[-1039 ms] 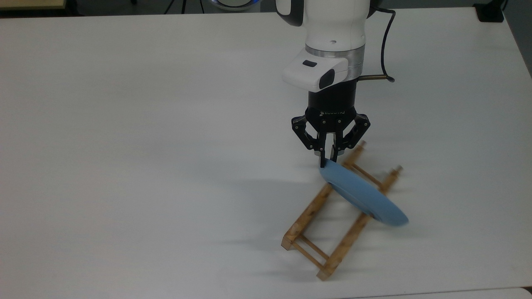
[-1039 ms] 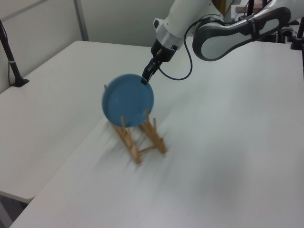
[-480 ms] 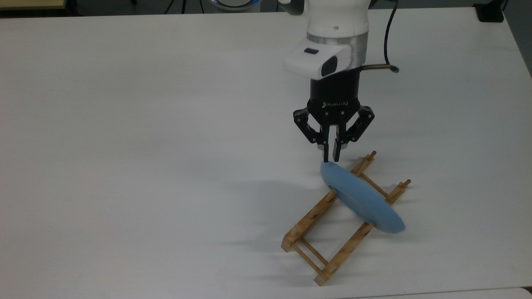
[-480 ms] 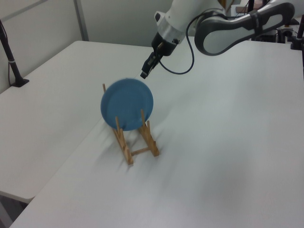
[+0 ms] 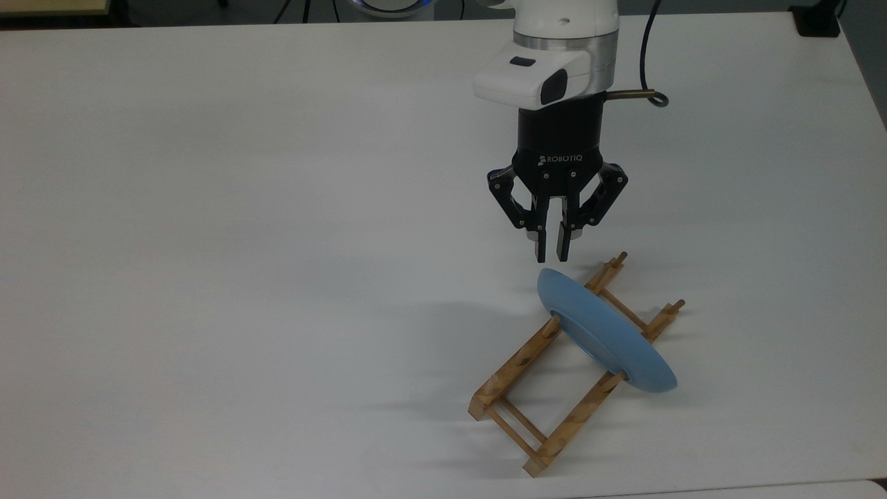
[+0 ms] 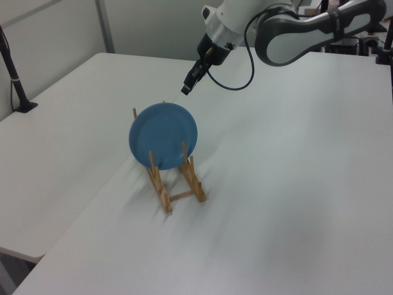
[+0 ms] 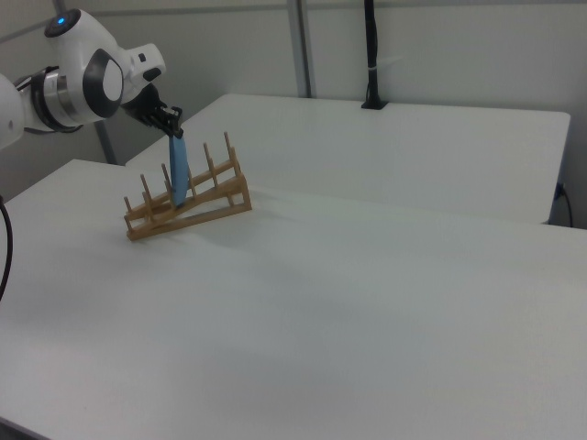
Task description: Pick plate from plate rack
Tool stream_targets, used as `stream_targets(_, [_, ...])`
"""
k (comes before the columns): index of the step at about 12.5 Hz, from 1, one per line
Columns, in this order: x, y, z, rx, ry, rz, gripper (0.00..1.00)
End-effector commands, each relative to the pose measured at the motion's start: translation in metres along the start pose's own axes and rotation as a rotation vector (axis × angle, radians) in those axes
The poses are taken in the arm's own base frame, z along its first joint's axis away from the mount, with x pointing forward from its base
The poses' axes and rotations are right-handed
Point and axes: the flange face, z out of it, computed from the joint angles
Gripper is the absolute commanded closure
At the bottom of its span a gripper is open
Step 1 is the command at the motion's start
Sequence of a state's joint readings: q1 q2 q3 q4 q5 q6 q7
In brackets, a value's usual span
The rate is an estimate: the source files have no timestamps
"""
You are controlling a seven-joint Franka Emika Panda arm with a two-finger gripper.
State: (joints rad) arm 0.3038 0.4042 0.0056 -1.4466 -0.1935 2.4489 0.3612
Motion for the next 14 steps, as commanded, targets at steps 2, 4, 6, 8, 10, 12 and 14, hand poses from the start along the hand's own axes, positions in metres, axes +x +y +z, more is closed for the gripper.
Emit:
stream_targets(2, [-0.008,-0.005,0.004,-0.023,-0.013,-0.017,0.33])
stream_targets(4, [-0.016,-0.019,0.015,-0.038,-0.021,-0.063,0.25])
stream_targets(6, [-0.021,-0.021,0.026,-0.051,-0.030,-0.081,0.25])
stream_targets(8, [-0.029,-0.026,0.044,-0.067,-0.043,-0.103,0.27])
stream_targets(10, [-0.031,-0.027,0.049,-0.088,-0.038,-0.097,0.33])
stream_targets(12, [-0.031,-0.027,0.048,-0.098,-0.030,-0.093,0.43])
stream_targets(14, [-0.031,-0.027,0.048,-0.099,-0.030,-0.092,0.55])
